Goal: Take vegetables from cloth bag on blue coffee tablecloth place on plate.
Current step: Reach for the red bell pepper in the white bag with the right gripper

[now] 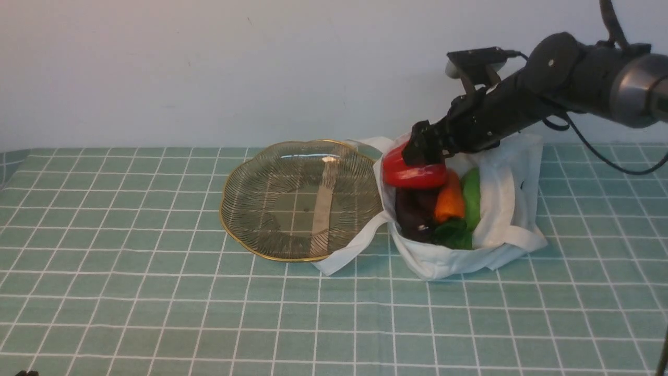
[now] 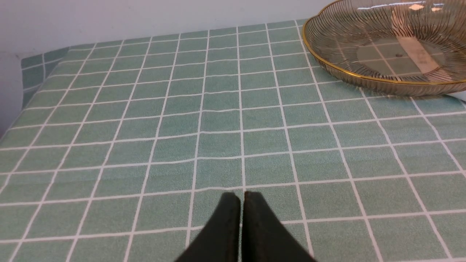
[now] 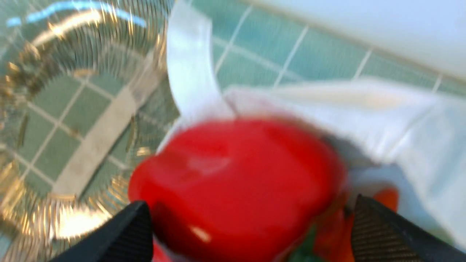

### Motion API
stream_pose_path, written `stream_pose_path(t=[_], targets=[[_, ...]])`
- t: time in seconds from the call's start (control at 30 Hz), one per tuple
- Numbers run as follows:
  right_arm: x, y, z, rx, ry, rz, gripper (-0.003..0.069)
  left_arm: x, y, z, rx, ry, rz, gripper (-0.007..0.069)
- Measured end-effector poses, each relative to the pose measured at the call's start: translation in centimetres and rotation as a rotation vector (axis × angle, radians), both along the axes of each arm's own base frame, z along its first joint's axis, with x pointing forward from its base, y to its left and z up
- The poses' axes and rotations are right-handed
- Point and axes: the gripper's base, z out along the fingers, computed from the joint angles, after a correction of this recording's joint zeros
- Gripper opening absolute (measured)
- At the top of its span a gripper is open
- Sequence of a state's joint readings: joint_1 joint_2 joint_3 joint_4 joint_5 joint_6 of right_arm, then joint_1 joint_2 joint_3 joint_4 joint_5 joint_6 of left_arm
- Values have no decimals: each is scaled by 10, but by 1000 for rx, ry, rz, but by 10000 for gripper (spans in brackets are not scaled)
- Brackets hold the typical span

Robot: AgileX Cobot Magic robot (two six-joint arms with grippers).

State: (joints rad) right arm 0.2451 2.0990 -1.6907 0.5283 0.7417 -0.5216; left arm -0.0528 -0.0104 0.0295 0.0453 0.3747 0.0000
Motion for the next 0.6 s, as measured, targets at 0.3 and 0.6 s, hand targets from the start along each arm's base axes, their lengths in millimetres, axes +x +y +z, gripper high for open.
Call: stream_pose_path(t=[0.3,0.6], targets=[[5,0,2,-12,-56,7,691,0,0,0,0,0,0,-5],[6,5,-13,49,14,-3,691,0,0,0,0,0,0,-5]])
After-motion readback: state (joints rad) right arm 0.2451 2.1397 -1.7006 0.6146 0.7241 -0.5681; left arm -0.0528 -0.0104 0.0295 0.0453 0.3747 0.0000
